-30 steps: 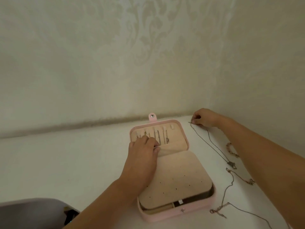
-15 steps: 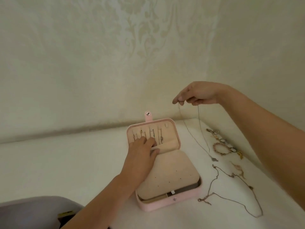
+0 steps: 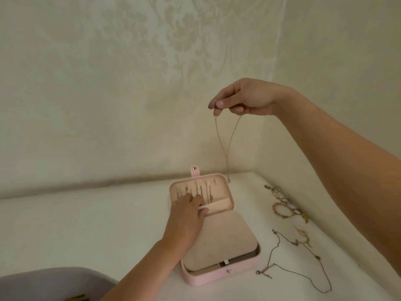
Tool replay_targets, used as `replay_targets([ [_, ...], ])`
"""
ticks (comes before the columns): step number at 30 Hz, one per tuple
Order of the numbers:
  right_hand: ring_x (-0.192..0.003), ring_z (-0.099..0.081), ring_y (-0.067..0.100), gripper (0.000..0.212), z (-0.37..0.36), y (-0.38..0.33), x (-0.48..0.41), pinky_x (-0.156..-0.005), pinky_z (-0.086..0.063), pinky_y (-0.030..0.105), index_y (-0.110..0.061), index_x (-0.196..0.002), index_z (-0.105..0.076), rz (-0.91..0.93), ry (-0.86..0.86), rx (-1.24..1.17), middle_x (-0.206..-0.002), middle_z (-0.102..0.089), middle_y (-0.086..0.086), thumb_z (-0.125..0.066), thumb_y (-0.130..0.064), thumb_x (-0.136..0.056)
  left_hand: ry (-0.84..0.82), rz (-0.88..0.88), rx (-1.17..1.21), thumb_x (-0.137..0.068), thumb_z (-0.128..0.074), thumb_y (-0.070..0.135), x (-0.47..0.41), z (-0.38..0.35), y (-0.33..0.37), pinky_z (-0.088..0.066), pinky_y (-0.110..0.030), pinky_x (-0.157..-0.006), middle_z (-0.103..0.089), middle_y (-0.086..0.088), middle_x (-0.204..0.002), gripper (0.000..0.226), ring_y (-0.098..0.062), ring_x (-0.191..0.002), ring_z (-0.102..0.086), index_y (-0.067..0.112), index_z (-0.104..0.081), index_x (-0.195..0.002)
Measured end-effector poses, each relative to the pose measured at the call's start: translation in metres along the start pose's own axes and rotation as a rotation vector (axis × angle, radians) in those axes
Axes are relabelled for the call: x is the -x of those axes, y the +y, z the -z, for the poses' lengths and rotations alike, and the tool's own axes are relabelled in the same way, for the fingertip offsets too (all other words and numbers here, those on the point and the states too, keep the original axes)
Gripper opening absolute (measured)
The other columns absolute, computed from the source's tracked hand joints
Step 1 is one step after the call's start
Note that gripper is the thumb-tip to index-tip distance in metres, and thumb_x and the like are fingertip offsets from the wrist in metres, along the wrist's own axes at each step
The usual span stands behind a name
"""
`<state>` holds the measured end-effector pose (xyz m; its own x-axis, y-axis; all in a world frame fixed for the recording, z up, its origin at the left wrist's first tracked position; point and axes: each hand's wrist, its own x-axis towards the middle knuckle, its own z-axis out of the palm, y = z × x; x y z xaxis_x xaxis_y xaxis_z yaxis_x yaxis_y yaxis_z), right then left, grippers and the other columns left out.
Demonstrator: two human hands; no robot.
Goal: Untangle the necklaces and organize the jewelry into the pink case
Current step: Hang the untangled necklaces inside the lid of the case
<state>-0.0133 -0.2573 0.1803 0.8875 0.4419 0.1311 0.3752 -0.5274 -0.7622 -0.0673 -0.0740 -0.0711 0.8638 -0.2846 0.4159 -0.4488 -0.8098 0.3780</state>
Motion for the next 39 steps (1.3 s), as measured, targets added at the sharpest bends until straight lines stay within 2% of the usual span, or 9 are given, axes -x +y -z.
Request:
replay_targets([
  [5,-0.048,-0.025,0.006,0.017,-0.001,-0.008,-0.004,-0.044,-0.026,0.012,-0.014,-0.097,-0.071,0.041,0.014,-0.025,-0.085,-0.073,-0.003,-0.057,-0.007,-0.093,0.039,-0.015,-0.001,-0.101,-0.04,0.034,0.0,0.002,0.0,-0.028,-0.024,-0.088,-0.05,0.003,-0.111,0.023,-0.016,-0.104,-0.045,0.02,-0.054,-0.114],
  [14,-0.047,-0.025,0.005,0.016,0.007,-0.016,0.0,-0.044,-0.025,0.013,-0.015,-0.098,-0.071,0.041,0.017,-0.037,-0.085,-0.072,-0.004,-0.057,-0.008,-0.093,0.059,-0.031,-0.014,-0.101,-0.041,0.034,-0.001,-0.002,-0.003,-0.028,-0.024,-0.091,-0.051,0.003,-0.113,0.024,-0.016,-0.107,-0.046,0.02,-0.054,-0.114],
  [29,-0.046,-0.028,0.004,0.017,-0.005,-0.013,-0.007,-0.044,-0.025,0.013,-0.014,-0.099,-0.07,0.042,-0.049,-0.029,-0.086,-0.072,-0.004,-0.056,-0.008,-0.093,0.125,-0.082,0.035,-0.098,-0.048,0.029,-0.001,-0.008,-0.007,-0.029,-0.027,-0.086,-0.054,0.0,-0.104,0.018,-0.02,-0.1,-0.049,0.016,-0.058,-0.106],
  [32,-0.048,-0.033,0.004,0.018,-0.005,-0.01,-0.007,-0.047,-0.03,0.012,-0.014,-0.101,-0.07,0.024,-0.064,-0.023,-0.087,-0.073,-0.003,-0.058,-0.005,-0.091,0.135,-0.084,0.065,-0.098,-0.05,0.027,-0.001,-0.008,-0.007,-0.03,-0.029,-0.086,-0.054,-0.001,-0.101,0.017,-0.021,-0.097,-0.05,0.014,-0.059,-0.103],
  [36,-0.058,-0.05,0.005,0.02,-0.012,0.002,-0.008,-0.06,-0.044,0.014,-0.01,-0.107,-0.065,-0.028,-0.068,-0.016,-0.092,-0.074,0.002,-0.062,-0.002,-0.088,0.119,-0.077,0.064,-0.098,-0.048,0.03,-0.001,-0.009,-0.008,-0.03,-0.027,-0.088,-0.051,0.0,-0.101,0.018,-0.02,-0.097,-0.048,0.016,-0.057,-0.104],
  [39,-0.063,-0.061,0.007,0.013,-0.018,0.012,-0.009,-0.061,-0.047,0.015,-0.009,-0.099,-0.064,-0.03,-0.036,0.022,-0.094,-0.075,0.003,-0.064,-0.002,-0.088,0.123,-0.083,0.068,-0.099,-0.047,0.029,-0.001,-0.008,-0.008,-0.028,-0.026,-0.089,-0.05,0.002,-0.102,0.018,-0.018,-0.1,-0.047,0.016,-0.057,-0.105],
])
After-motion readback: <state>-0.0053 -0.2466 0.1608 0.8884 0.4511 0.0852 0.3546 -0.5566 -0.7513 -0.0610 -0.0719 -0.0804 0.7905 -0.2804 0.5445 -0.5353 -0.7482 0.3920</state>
